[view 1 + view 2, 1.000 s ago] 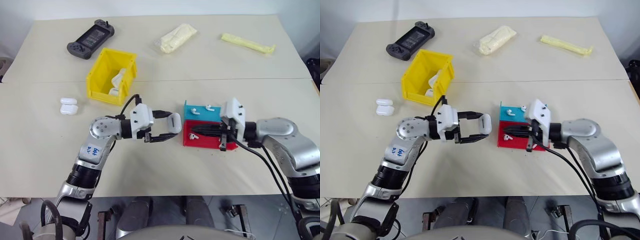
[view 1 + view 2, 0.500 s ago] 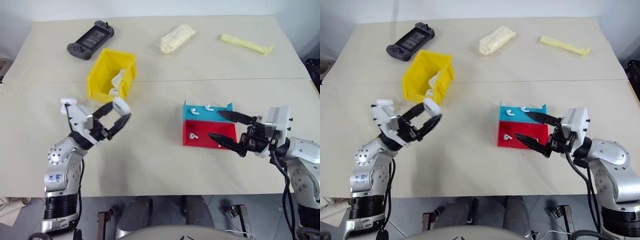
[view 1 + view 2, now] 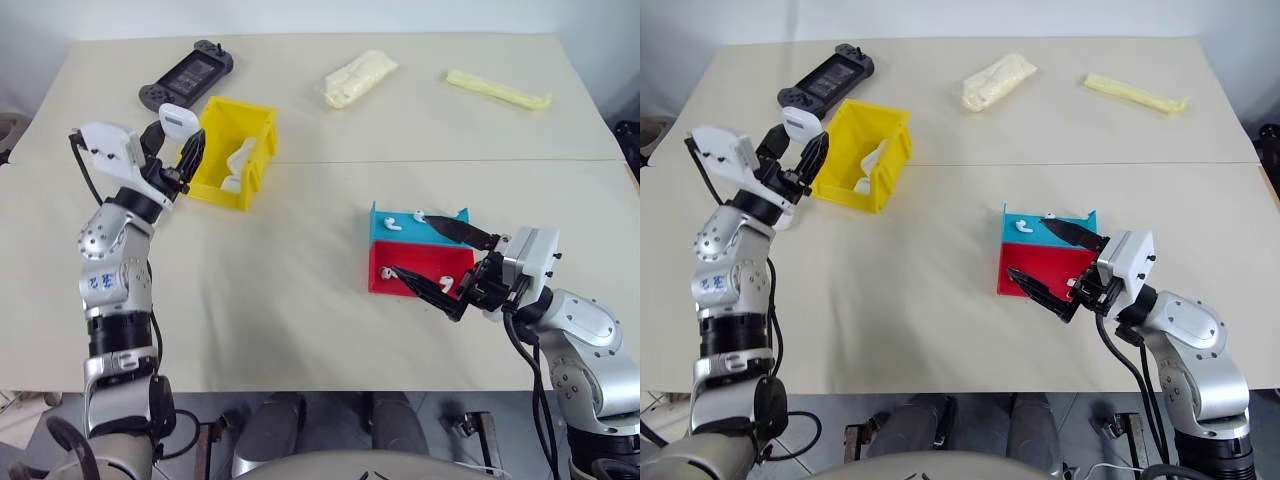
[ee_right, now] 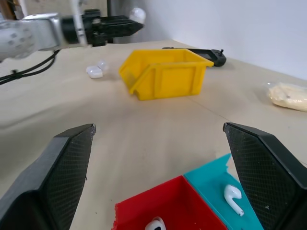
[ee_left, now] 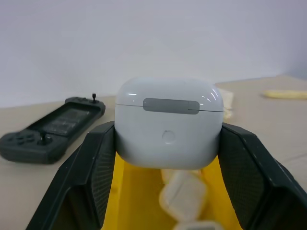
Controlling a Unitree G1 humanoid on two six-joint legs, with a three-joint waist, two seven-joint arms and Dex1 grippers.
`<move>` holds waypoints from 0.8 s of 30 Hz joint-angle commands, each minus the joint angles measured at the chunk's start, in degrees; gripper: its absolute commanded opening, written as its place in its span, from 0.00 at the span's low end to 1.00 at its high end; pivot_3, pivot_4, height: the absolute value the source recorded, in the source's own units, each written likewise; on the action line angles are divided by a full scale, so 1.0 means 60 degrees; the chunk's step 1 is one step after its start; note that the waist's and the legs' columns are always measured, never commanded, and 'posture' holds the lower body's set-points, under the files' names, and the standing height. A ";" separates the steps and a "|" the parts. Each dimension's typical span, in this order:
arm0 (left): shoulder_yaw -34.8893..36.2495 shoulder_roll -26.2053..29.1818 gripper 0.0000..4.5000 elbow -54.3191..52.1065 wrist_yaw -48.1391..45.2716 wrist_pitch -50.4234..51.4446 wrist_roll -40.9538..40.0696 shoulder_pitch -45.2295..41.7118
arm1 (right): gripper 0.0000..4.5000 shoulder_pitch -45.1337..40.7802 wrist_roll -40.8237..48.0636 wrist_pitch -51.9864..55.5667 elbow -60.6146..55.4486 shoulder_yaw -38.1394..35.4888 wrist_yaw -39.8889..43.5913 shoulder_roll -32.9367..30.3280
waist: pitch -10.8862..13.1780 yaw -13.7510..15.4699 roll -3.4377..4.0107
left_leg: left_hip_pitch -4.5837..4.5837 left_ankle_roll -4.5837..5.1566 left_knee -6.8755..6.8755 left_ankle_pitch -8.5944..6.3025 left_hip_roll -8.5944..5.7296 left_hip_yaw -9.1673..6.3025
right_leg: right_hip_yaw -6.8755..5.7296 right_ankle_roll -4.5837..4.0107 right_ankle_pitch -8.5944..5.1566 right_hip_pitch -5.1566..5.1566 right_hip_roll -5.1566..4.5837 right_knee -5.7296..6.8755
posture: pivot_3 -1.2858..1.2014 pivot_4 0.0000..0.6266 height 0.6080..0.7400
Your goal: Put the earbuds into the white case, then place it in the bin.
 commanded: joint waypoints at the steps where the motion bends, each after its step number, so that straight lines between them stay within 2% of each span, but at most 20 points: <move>1: -0.0160 0.0183 0.62 0.1004 -0.0368 -0.0283 0.0131 -0.0735 | 0.99 -0.0143 0.0021 -0.0205 -0.0182 -0.0133 -0.0181 -0.0022 | 0.0008 -0.0069 -0.0014 | -0.0001 0.0001 0.0000 -0.0001 0.0000 0.0003 | -0.0006 0.0000 0.0000 -0.0002 0.0000 -0.0002 | 0.52 0.24 1.00; 2: -0.0253 0.0215 0.62 0.1249 -0.0521 -0.0255 0.0159 -0.0889 | 0.99 -0.0157 0.0023 -0.0206 -0.0195 -0.0143 -0.0216 -0.0035 | 0.0010 -0.0096 -0.0018 | -0.0001 0.0001 0.0000 -0.0001 0.0002 0.0010 | -0.0007 0.0000 0.0000 -0.0005 0.0000 -0.0003 | 0.52 0.24 1.00; 3: -0.0299 0.0227 0.78 0.1416 -0.0597 -0.0231 0.0168 -0.0989 | 1.00 -0.0165 0.0034 -0.0199 -0.0209 -0.0149 -0.0247 -0.0043 | 0.0011 -0.0114 -0.0019 | -0.0001 0.0001 -0.0001 -0.0001 0.0005 0.0011 | -0.0013 0.0000 0.0000 -0.0006 0.0001 -0.0002 | 0.52 0.24 1.00; 6: -0.0388 0.0247 0.96 0.1576 -0.0743 -0.0073 0.0133 -0.1084 | 1.00 -0.0173 0.0046 -0.0198 -0.0220 -0.0144 -0.0293 -0.0069 | 0.0011 -0.0164 -0.0018 | 0.0000 0.0001 -0.0001 -0.0001 0.0009 0.0013 | -0.0015 0.0000 0.0000 -0.0009 0.0001 0.0001 | 0.52 0.24 1.00; 7: -0.0421 0.0250 0.99 0.1452 -0.0791 -0.0022 0.0116 -0.1036 | 1.00 -0.0170 0.0054 -0.0200 -0.0216 -0.0149 -0.0291 -0.0081 | 0.0011 -0.0184 -0.0018 | 0.0000 0.0001 0.0000 -0.0001 0.0010 0.0014 | -0.0015 0.0000 0.0000 -0.0010 0.0001 0.0002 | 0.52 0.24 1.00; 11: -0.0522 0.0489 0.99 0.0413 -0.1020 -0.0051 0.0208 -0.0475 | 1.00 -0.0195 0.0066 -0.0193 -0.0140 -0.0192 -0.0186 -0.0209 | 0.0010 -0.0255 -0.0018 | 0.0000 0.0001 0.0005 -0.0001 0.0012 0.0014 | -0.0012 0.0000 0.0000 -0.0010 0.0000 0.0011 | 0.52 0.24 1.00; 16: -0.0416 0.1141 0.99 -0.1856 -0.1796 0.0269 -0.0225 0.1005 | 1.00 -0.0303 0.0338 -0.0007 0.0301 -0.0369 0.0437 -0.0810 | 0.0010 -0.0278 -0.0018 | 0.0005 0.0001 -0.0004 -0.0001 0.0015 0.0025 | -0.0005 0.0000 0.0000 -0.0014 0.0000 0.0009 | 0.52 0.24 1.00; 20: -0.0196 0.1778 0.99 -0.3698 -0.3147 0.1708 -0.1686 0.2575 | 1.00 -0.0592 0.0334 -0.0116 0.1090 -0.0336 0.1056 -0.1180 | 0.0010 -0.0261 -0.0017 | 0.0006 0.0001 0.0001 -0.0001 0.0015 0.0025 | -0.0002 -0.0001 0.0001 -0.0010 -0.0005 0.0009 | 0.52 0.24 1.00; 22: -0.0183 0.2353 0.99 -0.4401 -0.4149 0.1459 -0.1714 0.3853 | 1.00 -0.1069 0.0190 -0.0323 0.1802 -0.0213 0.1284 -0.1170 | 0.0010 -0.0273 -0.0016 | 0.0006 0.0003 0.0001 -0.0002 0.0013 0.0024 | 0.0001 -0.0002 0.0001 -0.0009 -0.0007 0.0010 | 0.52 0.24 1.00; 24: -0.0090 0.2488 0.99 -0.4677 -0.4181 0.1181 -0.1551 0.4478 | 1.00 -0.1251 0.0125 -0.0455 0.2122 -0.0164 0.1475 -0.1170 | 0.0013 -0.0275 -0.0006 | 0.0022 0.0003 -0.0018 -0.0003 0.0018 0.0043 | 0.0013 -0.0003 0.0001 -0.0009 -0.0005 0.0001 | 0.52 0.24 1.00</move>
